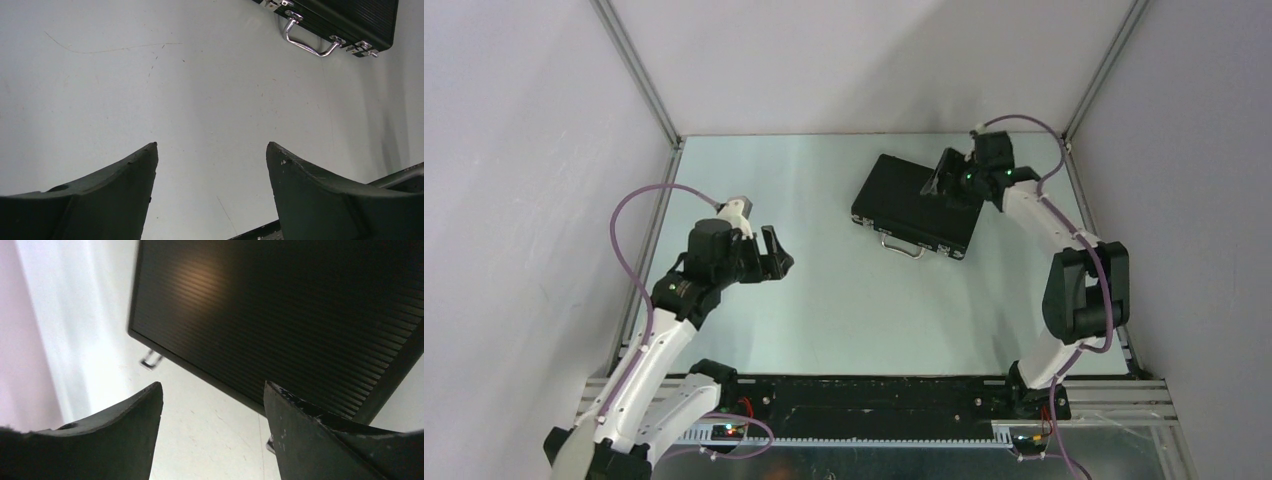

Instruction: Pack up texas hold em set

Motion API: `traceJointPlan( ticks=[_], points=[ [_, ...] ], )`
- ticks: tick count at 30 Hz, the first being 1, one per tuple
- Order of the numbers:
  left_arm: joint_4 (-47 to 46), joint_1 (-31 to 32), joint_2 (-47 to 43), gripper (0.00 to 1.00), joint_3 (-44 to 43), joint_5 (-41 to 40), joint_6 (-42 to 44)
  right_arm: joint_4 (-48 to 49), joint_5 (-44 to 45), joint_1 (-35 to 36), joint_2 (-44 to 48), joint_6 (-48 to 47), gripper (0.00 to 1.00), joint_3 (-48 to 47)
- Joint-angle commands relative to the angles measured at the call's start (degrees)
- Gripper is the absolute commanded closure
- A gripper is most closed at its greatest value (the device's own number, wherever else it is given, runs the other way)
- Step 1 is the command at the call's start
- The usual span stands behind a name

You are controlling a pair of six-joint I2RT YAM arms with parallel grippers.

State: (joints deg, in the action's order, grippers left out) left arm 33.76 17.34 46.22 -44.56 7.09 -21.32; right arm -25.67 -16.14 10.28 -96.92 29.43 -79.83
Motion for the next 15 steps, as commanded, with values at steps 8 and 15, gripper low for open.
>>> traceJointPlan(
  ticks=[8,15],
  points=[
    [-11.2,10.87,11.37,0.16,-4.79,-9.84,-11.65,5.88,11.27,2.35,5.53,-1.33,0.4,10.81],
    [-24.75,12.18,22.4,0.17,-8.81,-10.69,-13.05,8.55,13.05,3.07,2.56,-1.65,0.61,10.97]
  ],
)
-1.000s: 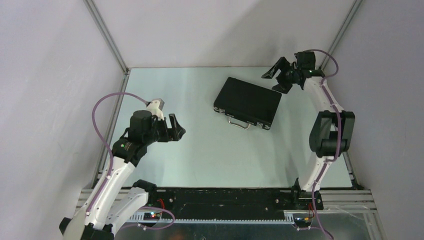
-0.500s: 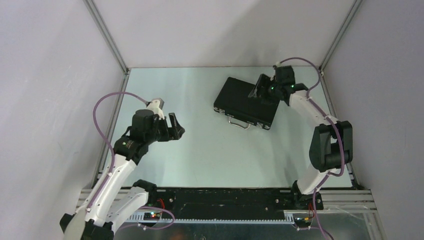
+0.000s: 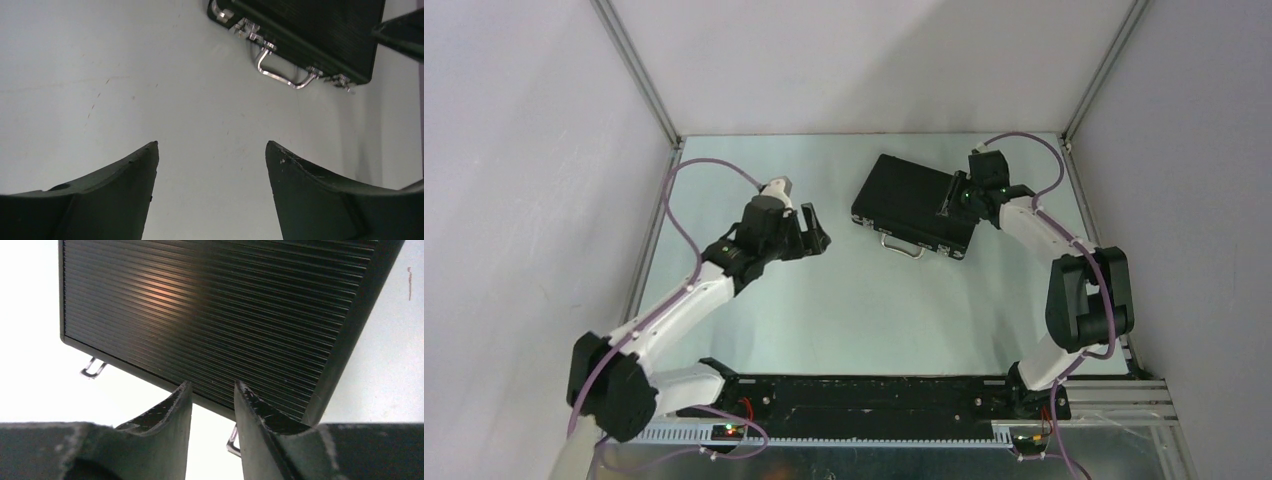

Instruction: Pack up texas hold em set

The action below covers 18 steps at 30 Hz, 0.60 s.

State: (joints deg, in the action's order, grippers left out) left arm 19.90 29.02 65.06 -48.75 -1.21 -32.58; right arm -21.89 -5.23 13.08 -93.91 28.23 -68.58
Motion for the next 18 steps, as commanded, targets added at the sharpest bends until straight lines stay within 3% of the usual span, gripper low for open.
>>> traceJointPlan(
  ticks=[1,7,12,18],
  points=[
    [-11.97,0.51,5.62,0.18,-5.05,-2.28,-1.46,5.99,1.23,0.12,-0.82,-0.15,0.62,-0.27],
    [-21.55,0.59,13.84,0.18,-7.12,-1.02,-0.95,23.33,-8.24,1.34,-6.33,3.13,0.69,-0.25],
    [-24.33,0.77,22.78,0.19,-11.87,-0.54,0.26,29.36,-13.23,1.28,-13.4,13.19,0.74,-0.24],
    [-25.02,1.51,28.91,0.27,-14.07,-0.19,-0.18,30.28,-6.55,5.88,-16.83,14.11,0.78,-0.26]
  ],
)
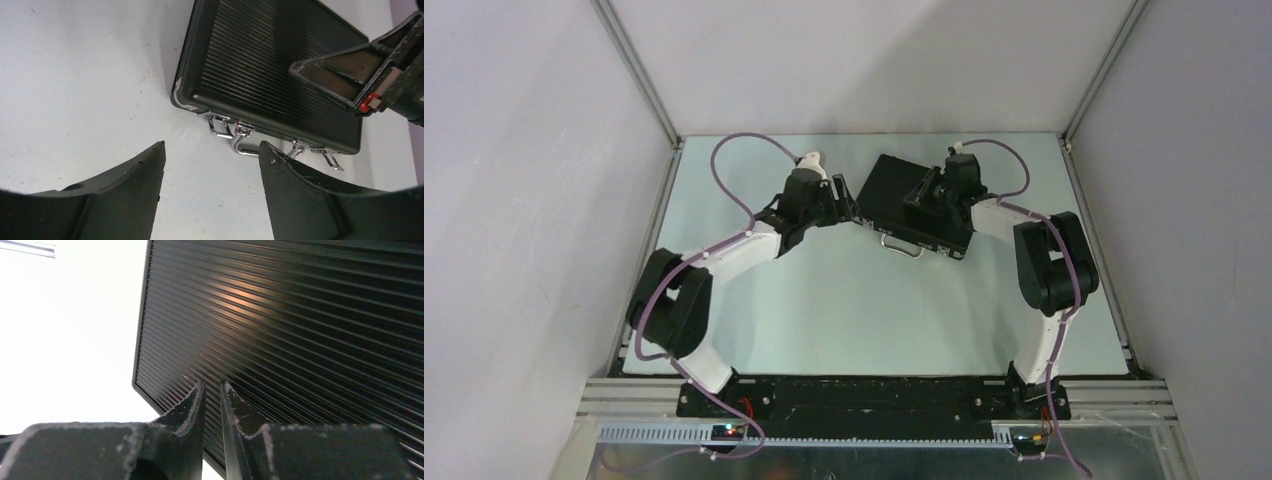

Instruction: Pack up texas hold em set

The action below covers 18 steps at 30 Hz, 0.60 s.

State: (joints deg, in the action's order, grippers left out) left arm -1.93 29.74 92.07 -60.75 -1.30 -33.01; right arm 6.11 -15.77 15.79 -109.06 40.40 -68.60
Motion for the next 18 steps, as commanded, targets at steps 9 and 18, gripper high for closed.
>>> traceJointPlan(
  ticks=[9,18],
  points=[
    [-3.56,1.73,6.65,0.63,-5.09,-0.67,1.78,4.44,5.95,3.87,-3.84,2.62,0.83,1.69],
    [-3.52,4.12,11.03,1.0,-7.53,-1.88,1.86,4.51,6.81,2.57,-2.35,3.08,0.84,4.24]
  ],
)
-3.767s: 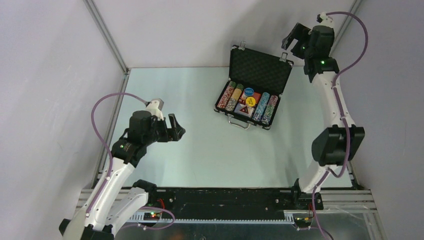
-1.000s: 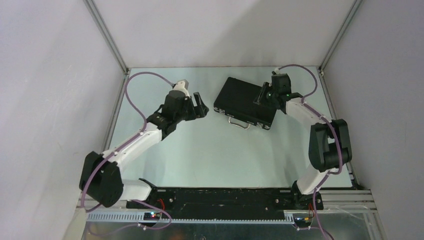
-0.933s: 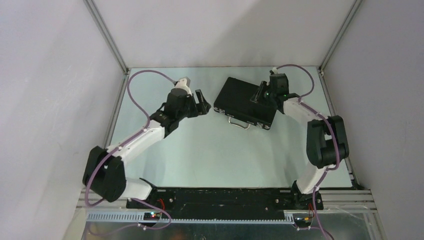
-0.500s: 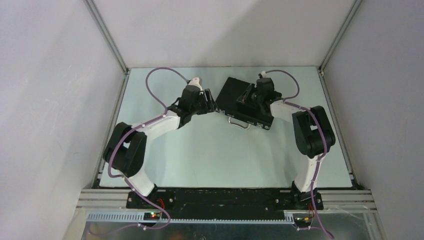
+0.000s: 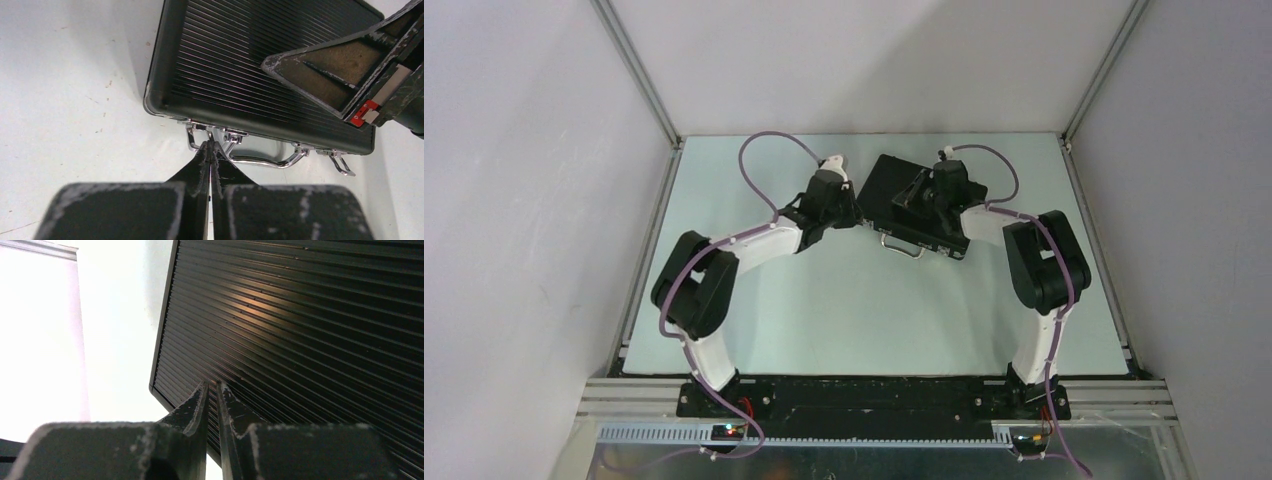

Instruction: Pack up texas hold em set

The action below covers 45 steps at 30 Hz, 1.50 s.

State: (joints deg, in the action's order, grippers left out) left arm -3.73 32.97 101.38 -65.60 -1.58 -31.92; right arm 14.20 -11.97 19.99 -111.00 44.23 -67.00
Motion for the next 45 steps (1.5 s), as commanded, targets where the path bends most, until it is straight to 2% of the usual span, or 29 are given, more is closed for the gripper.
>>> traceJointPlan(
  ticks=[1,8,23,29,37,45],
  points=[
    [-1.68,0.94,2.31,1.0,-2.99,-1.41,0.6,-3.44,2.79,-1.86,-0.38,-0.73,0.84,2.95],
    [0.24,0.98,4.27,1.0,-3.87,-0.01,-1.34,-1.48,0.98,-2.04,-0.66,0.02,0.85,3.8],
    [9.56,1.32,7.59,1.0,-6.61,-3.52,-8.02,-0.77,0.14,-1.8,-0.81,0.34,0.86,3.89],
    [9.37,2.58,7.51,1.0,-2.65,-6.06,-14.02,-0.08,-0.42,-1.88,-0.89,0.52,0.86,3.99],
    [9.38,3.32,11.16,1.0,-3.64,-5.42,-16.03,0.92,-0.95,-2.31,-0.72,0.9,0.86,4.69],
    [9.08,3.69,10.15,1.0,-2.46,-7.19,-16.29,1.3,-1.69,-2.64,-0.65,0.83,0.87,4.94]
  ],
)
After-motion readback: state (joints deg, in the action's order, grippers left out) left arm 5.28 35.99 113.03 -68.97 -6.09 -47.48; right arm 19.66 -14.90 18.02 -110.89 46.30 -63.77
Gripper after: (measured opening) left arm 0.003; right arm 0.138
